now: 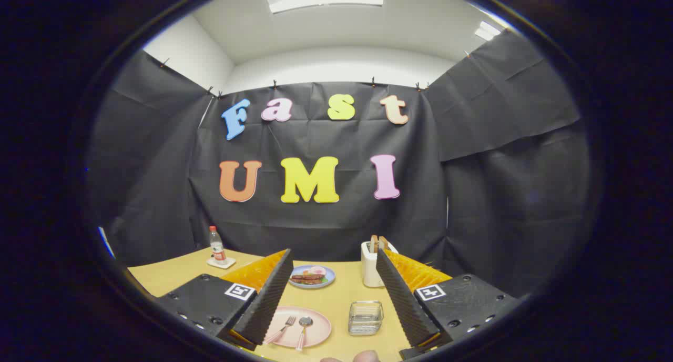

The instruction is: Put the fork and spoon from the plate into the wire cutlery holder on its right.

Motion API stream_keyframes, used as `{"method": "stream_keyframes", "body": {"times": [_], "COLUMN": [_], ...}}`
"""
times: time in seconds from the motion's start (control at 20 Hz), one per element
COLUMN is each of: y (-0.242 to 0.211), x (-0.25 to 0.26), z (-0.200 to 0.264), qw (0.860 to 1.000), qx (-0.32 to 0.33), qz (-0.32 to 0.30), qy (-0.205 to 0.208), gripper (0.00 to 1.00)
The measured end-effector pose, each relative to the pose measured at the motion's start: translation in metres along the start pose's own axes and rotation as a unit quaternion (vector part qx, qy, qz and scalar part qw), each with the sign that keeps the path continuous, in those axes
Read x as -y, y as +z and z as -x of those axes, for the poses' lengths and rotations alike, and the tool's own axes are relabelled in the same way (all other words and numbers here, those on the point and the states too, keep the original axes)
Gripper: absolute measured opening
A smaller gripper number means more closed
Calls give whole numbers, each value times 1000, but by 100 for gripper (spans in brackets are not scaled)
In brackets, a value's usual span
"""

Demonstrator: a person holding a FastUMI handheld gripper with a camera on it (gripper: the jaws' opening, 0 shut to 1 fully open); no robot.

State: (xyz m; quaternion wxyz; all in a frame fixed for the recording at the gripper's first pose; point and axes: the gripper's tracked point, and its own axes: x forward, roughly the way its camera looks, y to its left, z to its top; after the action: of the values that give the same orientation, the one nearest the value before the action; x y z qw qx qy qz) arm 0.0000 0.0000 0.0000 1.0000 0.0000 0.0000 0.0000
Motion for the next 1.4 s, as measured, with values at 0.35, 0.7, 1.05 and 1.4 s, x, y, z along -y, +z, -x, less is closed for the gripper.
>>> {"method": "stream_keyframes", "body": {"times": [0.35,0.7,1.05,1.4], "y": [-19,-24,-42,-145], "x": [-2,3,-7,-45], "z": [-7,-12,-22,-42], "qw": [999,998,996,954], "qx": [-43,-55,-92,-294], "qz": [-6,-7,4,3], "qy": [8,4,11,55], "gripper": [95,95,95,96]}}
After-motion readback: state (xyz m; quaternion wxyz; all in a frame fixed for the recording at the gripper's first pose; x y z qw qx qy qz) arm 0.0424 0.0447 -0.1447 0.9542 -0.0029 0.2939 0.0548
